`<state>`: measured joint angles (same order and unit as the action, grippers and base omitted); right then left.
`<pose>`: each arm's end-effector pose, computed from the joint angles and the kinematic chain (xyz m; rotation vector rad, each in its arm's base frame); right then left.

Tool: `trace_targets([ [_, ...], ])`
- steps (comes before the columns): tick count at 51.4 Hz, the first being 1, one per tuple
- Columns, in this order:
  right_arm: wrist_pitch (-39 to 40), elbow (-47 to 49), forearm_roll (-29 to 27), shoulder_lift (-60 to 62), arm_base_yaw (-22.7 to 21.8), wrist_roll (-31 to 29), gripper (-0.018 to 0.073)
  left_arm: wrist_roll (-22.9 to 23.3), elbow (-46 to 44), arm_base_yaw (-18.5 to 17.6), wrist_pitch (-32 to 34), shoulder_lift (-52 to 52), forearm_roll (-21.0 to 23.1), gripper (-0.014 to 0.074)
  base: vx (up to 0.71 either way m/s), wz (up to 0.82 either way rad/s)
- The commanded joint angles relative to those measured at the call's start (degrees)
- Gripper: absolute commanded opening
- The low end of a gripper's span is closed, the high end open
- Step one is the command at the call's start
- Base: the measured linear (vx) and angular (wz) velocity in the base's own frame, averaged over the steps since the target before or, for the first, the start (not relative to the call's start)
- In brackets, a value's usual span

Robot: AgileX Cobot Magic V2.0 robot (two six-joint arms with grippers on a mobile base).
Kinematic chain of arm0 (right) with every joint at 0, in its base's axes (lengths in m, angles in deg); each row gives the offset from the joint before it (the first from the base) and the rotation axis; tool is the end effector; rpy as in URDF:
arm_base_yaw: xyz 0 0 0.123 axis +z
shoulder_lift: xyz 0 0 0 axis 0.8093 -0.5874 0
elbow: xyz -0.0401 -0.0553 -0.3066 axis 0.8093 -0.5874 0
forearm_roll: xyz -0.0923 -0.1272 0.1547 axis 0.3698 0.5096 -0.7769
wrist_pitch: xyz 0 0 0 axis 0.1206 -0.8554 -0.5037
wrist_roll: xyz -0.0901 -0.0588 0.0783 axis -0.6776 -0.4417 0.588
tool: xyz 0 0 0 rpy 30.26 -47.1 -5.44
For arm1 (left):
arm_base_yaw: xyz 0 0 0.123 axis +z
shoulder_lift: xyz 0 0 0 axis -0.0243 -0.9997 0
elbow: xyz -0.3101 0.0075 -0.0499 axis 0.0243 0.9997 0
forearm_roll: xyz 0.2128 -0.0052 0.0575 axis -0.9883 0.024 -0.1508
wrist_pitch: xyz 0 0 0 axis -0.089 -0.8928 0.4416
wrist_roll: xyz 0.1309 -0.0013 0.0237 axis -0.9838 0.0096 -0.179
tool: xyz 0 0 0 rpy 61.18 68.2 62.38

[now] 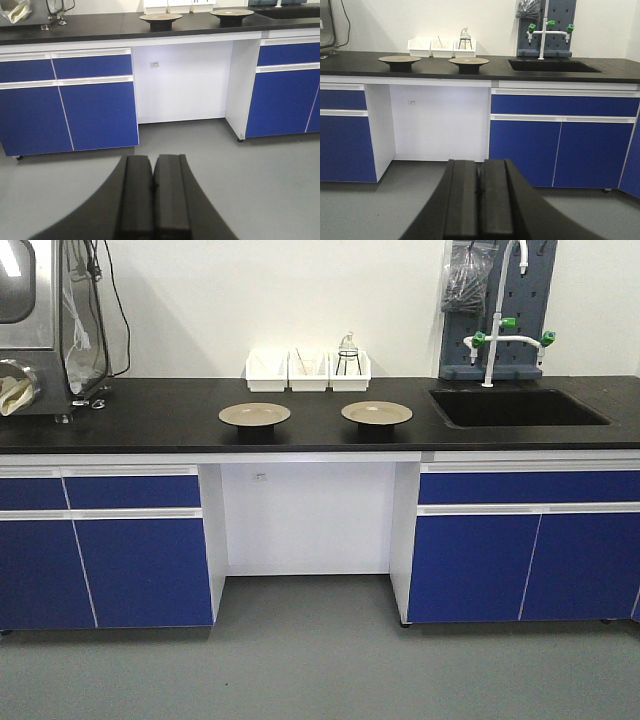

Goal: Arrange circular plates on left workspace
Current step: 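Drive the base forward toward the bench with the two beige plates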

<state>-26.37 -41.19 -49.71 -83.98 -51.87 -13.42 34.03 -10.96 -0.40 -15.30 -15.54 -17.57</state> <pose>0.0379 0.0007 0.1950 -0.0731 1.5924 -0.0212 0.0356 -0.0060 0.1769 0.1026 1.7285 -0.0129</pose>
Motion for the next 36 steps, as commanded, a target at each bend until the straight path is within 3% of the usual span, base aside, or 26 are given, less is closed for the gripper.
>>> trace_targets([
  [1,4.57,-1.24,0.75,0.80,-0.37,0.00,-0.0005,0.37,1.14,-0.36,4.79,0.82,0.27,-0.0001,0.00,0.00],
  [20,4.57,-1.24,0.75,0.80,-0.37,0.00,-0.0005,0.37,1.14,-0.36,4.79,0.82,0.27,-0.0001,0.04,0.01],
  [36,4.57,-1.24,0.75,0.80,-0.37,0.00,-0.0005,0.37,1.14,-0.36,4.79,0.82,0.27,-0.0001,0.23,-0.09],
])
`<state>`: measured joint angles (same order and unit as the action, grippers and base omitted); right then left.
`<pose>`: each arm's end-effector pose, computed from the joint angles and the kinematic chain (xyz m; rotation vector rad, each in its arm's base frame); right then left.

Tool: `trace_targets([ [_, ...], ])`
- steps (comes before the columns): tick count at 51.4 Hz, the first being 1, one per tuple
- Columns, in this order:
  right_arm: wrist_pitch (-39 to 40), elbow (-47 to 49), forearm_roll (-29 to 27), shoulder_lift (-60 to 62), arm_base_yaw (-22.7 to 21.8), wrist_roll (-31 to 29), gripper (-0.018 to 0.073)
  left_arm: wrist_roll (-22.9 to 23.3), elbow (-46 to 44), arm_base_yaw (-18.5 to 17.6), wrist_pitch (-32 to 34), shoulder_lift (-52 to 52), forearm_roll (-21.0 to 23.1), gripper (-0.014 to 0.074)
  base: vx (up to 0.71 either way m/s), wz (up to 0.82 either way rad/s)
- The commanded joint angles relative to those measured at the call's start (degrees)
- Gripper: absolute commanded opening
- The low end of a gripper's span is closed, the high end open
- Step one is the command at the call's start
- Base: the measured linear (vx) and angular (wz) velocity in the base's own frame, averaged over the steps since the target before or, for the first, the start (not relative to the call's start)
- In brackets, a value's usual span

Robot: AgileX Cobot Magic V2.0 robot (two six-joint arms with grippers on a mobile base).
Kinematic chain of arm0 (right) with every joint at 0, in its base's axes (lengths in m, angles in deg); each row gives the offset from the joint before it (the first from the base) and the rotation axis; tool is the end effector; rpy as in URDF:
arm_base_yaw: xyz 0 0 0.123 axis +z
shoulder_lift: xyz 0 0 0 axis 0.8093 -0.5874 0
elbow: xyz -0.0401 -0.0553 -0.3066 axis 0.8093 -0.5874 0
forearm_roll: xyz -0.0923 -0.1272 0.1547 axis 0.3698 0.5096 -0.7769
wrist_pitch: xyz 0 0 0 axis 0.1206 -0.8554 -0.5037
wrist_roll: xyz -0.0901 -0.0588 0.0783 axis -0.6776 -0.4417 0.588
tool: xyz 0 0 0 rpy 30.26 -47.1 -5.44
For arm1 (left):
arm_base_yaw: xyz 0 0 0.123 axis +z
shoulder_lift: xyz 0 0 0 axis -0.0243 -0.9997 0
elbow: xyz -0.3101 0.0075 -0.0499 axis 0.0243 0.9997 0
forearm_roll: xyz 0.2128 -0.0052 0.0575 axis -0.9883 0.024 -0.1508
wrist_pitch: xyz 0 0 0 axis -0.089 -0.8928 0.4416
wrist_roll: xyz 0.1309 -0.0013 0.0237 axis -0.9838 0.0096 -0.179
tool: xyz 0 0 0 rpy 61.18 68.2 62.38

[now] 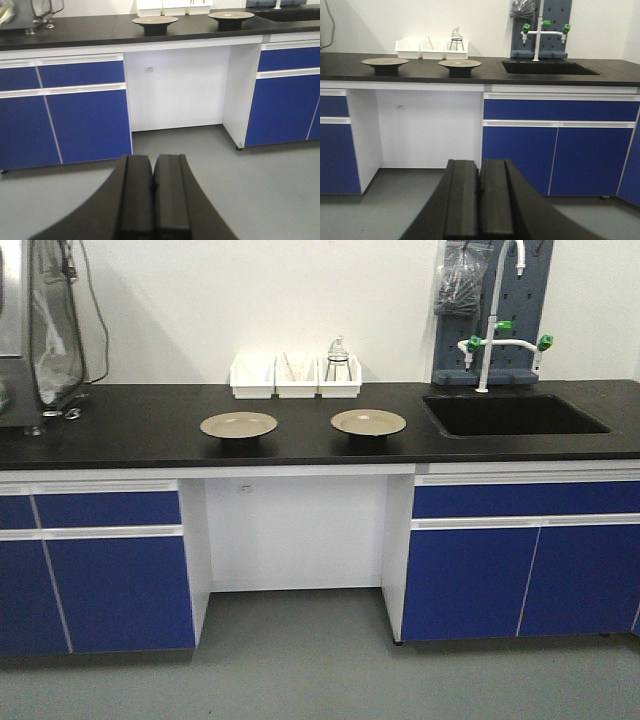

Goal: Arrange circular plates on left workspace
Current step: 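Drive the base forward toward the bench with the two beige plates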

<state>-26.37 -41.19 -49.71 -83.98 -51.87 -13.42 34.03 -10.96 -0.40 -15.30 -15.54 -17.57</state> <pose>0.0379 0.0007 0.1950 -0.0731 1.5924 -0.0212 0.0356 -0.0060 0.1769 0.1026 1.7285 -0.0129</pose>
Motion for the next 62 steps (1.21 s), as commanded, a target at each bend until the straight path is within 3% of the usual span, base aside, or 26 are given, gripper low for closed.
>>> trace_targets([
  [1,4.57,-1.24,0.75,0.80,-0.37,0.00,-0.0005,0.37,1.14,-0.36,4.79,0.82,0.27,-0.0001,0.30,-0.19],
  [62,4.49,-1.24,0.75,0.80,-0.37,0.00,-0.0005,0.37,1.14,-0.36,4.79,0.82,0.27,-0.0001,0.45,0.03],
])
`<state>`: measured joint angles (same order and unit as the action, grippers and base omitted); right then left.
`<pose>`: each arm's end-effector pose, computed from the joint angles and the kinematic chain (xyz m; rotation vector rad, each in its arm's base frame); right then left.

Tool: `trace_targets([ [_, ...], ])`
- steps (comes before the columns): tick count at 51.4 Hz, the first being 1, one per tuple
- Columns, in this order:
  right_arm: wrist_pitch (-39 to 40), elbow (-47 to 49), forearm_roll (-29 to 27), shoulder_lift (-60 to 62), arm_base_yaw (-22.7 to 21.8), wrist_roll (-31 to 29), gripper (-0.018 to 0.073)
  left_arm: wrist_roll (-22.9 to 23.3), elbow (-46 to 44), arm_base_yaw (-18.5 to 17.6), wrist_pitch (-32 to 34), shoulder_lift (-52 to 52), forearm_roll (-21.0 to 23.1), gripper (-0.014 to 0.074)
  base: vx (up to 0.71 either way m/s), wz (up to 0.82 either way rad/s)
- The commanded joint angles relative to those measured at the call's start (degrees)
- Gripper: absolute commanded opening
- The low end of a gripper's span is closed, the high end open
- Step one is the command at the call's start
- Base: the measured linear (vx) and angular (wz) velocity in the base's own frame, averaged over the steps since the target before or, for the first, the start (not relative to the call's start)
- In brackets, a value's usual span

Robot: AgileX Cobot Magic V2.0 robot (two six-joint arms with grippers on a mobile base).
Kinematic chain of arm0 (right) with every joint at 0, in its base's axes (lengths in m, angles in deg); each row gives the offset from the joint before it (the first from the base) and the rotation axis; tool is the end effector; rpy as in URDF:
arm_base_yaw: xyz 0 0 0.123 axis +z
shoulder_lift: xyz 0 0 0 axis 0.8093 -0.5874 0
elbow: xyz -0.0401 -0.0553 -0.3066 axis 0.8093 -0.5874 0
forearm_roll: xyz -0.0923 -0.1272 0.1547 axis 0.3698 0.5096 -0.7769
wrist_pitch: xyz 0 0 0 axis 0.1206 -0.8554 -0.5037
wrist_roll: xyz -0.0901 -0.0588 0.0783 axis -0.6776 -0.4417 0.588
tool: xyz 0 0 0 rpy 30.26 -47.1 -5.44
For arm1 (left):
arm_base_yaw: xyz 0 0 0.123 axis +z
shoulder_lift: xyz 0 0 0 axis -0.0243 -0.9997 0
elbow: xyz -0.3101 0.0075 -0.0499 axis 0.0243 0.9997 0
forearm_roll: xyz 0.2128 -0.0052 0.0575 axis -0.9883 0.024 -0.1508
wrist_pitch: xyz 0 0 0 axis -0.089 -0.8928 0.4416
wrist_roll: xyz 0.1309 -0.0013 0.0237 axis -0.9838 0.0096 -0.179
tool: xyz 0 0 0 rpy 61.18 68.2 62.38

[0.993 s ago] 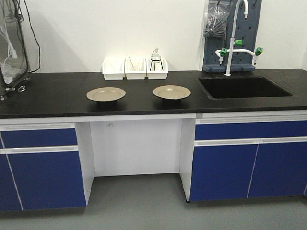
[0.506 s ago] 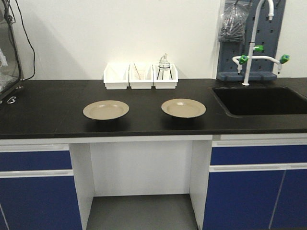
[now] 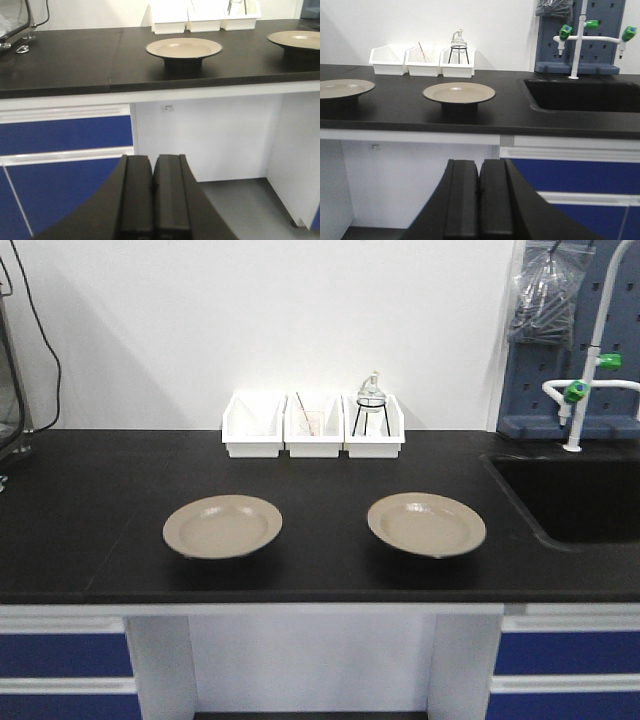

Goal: Arrange circular plates on left workspace
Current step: 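Drive the base forward toward the bench with the two beige plates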

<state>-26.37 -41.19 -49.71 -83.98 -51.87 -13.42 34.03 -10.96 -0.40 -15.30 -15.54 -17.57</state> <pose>0.0379 0.0007 0.1950 -0.0731 1.5924 -0.0212 0.0356 -0.0060 0.1769 0.1026 1.7285 -0.0129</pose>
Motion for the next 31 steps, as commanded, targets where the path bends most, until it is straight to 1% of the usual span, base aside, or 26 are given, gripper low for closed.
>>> trace_targets([
  [1,4.49,-1.24,0.75,0.80,-0.37,0.00,-0.0005,0.37,1.14,-0.36,4.79,0.82,0.27,-0.0001,0.51,0.05],
  [16,4.49,-1.24,0.75,0.80,-0.37,0.00,-0.0005,0.37,1.14,-0.36,4.79,0.82,0.27,-0.0001,0.49,0.02],
  [31,4.53,-1.24,0.75,0.80,-0.37,0.00,-0.0005,0.37,1.14,-0.36,4.79,0.82,0.27,-0.0001,0.44,-0.08],
])
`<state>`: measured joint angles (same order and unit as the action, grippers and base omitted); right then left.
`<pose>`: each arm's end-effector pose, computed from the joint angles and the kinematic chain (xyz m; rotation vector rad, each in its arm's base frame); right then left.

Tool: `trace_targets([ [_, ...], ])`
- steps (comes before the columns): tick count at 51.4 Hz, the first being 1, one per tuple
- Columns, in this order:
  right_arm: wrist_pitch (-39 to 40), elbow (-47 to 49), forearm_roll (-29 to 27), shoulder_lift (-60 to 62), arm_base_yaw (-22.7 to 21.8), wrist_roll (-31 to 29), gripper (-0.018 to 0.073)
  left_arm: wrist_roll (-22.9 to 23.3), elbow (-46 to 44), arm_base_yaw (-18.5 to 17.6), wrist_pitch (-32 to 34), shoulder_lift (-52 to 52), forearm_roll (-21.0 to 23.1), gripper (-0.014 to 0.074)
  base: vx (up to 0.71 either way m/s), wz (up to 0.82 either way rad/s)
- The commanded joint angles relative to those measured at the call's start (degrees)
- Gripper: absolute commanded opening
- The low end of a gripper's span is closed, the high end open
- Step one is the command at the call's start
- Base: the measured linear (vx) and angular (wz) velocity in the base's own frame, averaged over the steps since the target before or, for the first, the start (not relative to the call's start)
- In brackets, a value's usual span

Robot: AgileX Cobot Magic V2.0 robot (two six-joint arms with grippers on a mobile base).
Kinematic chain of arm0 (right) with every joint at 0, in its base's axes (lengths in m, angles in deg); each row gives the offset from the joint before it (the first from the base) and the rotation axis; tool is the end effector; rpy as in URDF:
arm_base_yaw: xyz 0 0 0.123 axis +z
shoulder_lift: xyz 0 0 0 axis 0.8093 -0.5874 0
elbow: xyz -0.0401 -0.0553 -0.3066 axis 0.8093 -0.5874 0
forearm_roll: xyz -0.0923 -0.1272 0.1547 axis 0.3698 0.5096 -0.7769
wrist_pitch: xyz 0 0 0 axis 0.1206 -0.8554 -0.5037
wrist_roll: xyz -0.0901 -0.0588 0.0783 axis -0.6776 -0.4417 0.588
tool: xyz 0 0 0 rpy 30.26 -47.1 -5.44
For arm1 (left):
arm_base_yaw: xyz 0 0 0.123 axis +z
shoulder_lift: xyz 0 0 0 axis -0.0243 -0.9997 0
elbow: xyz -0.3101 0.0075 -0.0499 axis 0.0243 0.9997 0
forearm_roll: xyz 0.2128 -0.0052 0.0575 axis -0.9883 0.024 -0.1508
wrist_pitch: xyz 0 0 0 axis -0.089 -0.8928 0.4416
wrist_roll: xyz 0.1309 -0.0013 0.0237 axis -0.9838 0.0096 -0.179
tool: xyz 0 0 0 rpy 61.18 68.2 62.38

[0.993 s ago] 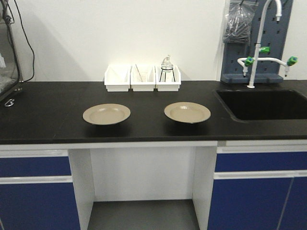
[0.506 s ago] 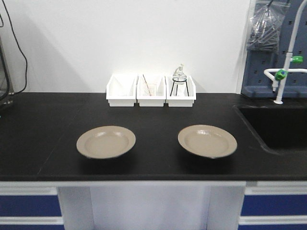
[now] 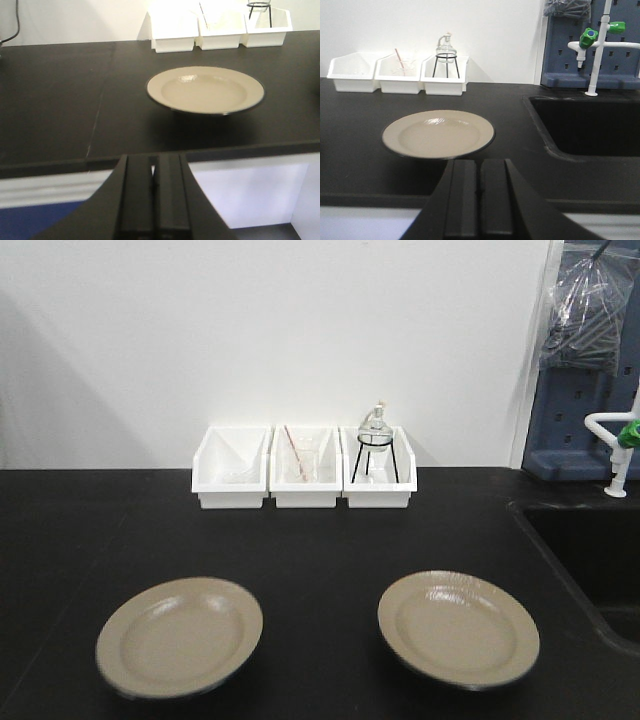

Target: Arrange circular plates on left workspace

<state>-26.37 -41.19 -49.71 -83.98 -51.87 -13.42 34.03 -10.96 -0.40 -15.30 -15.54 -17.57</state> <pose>0.0379 0.0007 0.1950 -0.0731 1.5924 -0.0212 0.0356 -0.0060 0.1769 0.1026 1.7285 -0.0129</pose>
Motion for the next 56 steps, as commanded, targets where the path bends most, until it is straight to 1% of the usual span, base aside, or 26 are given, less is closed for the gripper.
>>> trace_targets([
  [1,4.53,-1.24,0.75,0.80,-0.37,0.00,-0.0005,0.37,1.14,-0.36,4.79,0.82,0.27,-0.0001,0.40,-0.09],
  [28,4.53,-1.24,0.75,0.80,-0.37,0.00,-0.0005,0.37,1.14,-0.36,4.79,0.82,0.27,-0.0001,0.32,0.02],
  [56,4.53,-1.24,0.75,0.80,-0.37,0.00,-0.0005,0.37,1.14,-0.36,4.79,0.82,0.27,-0.0001,0.08,0.01],
])
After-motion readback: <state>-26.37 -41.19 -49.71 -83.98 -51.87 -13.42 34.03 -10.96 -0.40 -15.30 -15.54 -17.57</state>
